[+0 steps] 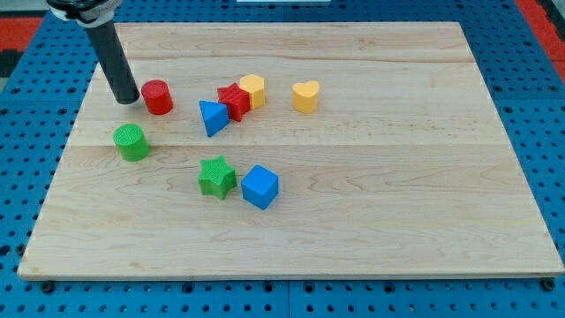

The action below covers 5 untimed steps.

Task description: Separate red circle and triangle from each other

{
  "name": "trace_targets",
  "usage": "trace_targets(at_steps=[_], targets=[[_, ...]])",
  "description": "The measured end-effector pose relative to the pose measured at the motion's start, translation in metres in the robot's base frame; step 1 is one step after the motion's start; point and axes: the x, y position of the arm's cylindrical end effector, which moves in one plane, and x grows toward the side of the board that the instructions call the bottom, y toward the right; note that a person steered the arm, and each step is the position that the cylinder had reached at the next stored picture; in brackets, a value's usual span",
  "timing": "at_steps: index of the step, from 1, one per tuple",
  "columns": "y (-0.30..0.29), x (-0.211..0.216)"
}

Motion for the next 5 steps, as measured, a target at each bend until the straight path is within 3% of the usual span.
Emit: trace_targets(at_steps=[1, 5], targets=[[0.0790, -0.0001], [0.0775, 0.0098]])
